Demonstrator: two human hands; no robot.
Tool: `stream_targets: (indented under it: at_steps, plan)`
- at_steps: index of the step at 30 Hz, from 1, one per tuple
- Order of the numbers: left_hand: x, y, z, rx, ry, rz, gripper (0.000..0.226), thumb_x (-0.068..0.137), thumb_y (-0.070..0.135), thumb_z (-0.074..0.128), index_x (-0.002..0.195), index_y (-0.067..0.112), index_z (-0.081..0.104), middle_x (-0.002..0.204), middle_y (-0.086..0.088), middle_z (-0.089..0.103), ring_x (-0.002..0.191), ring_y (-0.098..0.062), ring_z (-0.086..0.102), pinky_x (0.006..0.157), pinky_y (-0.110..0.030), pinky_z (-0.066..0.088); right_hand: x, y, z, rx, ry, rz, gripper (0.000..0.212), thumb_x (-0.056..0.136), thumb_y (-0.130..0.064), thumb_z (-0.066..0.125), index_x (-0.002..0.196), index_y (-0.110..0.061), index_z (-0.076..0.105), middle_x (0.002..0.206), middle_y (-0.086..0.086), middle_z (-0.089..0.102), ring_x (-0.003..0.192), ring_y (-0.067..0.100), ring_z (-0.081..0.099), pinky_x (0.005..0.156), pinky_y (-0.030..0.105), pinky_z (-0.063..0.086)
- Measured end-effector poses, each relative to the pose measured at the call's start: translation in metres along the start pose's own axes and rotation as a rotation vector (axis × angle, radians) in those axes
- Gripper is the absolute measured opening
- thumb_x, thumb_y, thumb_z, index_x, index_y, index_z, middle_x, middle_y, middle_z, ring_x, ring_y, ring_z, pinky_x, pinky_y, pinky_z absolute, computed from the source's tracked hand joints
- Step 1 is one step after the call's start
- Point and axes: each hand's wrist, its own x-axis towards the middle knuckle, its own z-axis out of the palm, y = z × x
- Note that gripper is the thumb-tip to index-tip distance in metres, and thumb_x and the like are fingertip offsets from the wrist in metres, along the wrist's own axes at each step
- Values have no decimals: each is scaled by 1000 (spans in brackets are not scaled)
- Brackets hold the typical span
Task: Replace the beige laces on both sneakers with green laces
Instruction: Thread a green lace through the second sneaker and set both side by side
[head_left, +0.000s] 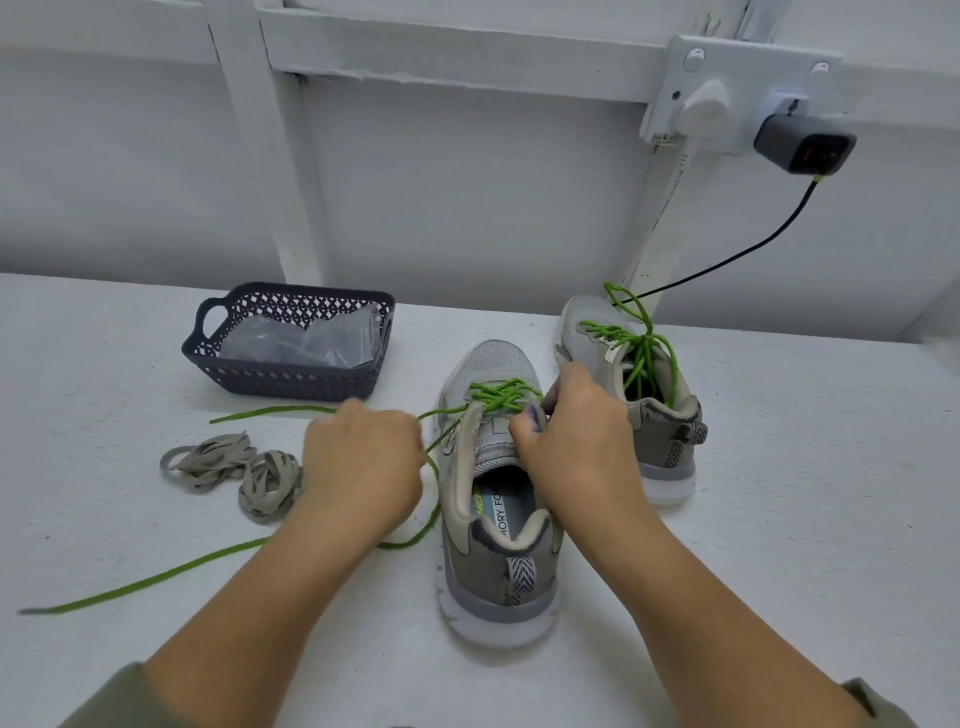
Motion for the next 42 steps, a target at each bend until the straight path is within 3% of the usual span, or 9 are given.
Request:
stream_targets:
  at_steps: [3, 9, 15, 21, 24, 28, 35, 39, 42]
  plan:
    - [-3, -5, -1, 167, -172, -125, 18, 92, 26, 51, 109, 28, 57, 113, 2, 58, 113, -22, 44, 81, -34, 31, -1, 1, 1, -8, 21, 2, 15, 87, -22, 58, 85, -14, 46, 83, 5, 56, 73, 22, 49, 61, 30, 35]
    - [3, 13, -3, -267, 194, 152, 16, 95, 35, 52, 107, 36, 63, 99, 2, 64, 104, -22, 52, 83, -36, 41, -1, -1, 1, -1, 10, 14, 16, 86, -22, 59, 86, -14, 45, 85, 6, 56, 77, 25, 52, 64, 32, 40]
    - [2, -3, -6, -71, -7, 39, 11, 95, 37, 52, 84, 38, 54, 97, 12, 64, 106, -18, 50, 78, -33, 37, -2, 0, 0, -18, 30, 0, 14, 88, -21, 56, 88, -14, 44, 89, 8, 56, 80, 25, 54, 67, 33, 43]
    - [38, -11, -14, -211, -21, 133, 21, 98, 34, 49, 118, 34, 55, 116, 9, 62, 116, -19, 46, 97, -43, 42, -2, 3, -1, 15, 15, 1, 17, 87, -23, 58, 84, -14, 44, 85, 7, 55, 76, 24, 52, 63, 31, 39]
    - [47, -14, -8, -212, -221, 280, 11, 94, 37, 55, 102, 30, 60, 106, 9, 63, 105, -15, 54, 89, -34, 45, -2, 3, -2, 15, 12, -10, 17, 88, -23, 58, 85, -14, 43, 86, 7, 55, 76, 24, 52, 63, 31, 40]
    - [50, -31, -25, -293, -358, 215, 20, 99, 38, 48, 85, 28, 59, 86, 10, 64, 83, -7, 59, 74, -28, 43, -2, 4, -4, 2, -4, 17, 16, 89, -23, 56, 86, -14, 43, 83, 4, 52, 74, 22, 49, 62, 30, 35]
    - [36, -41, -67, -1075, -78, 158, 33, 102, 30, 42, 84, 16, 66, 73, 1, 58, 77, -15, 54, 78, -35, 39, -1, 3, -5, -18, -29, 20, 16, 89, -25, 56, 89, -14, 43, 86, 4, 54, 76, 24, 51, 62, 31, 39]
    - [25, -20, -55, -902, -116, 323, 24, 100, 25, 46, 91, 25, 68, 79, 13, 60, 69, 7, 54, 72, -24, 41, 4, -2, -8, -48, -124, -116, 23, 89, -33, 56, 107, -22, 47, 104, 0, 49, 89, 22, 53, 72, 34, 43]
    - [22, -12, -41, -752, -34, 411, 19, 97, 26, 53, 92, 34, 69, 94, 16, 64, 89, 5, 58, 82, -21, 43, 12, -3, -16, 54, -244, -239, 41, 89, -31, 58, 128, -33, 47, 111, -4, 39, 94, 13, 52, 84, 34, 46]
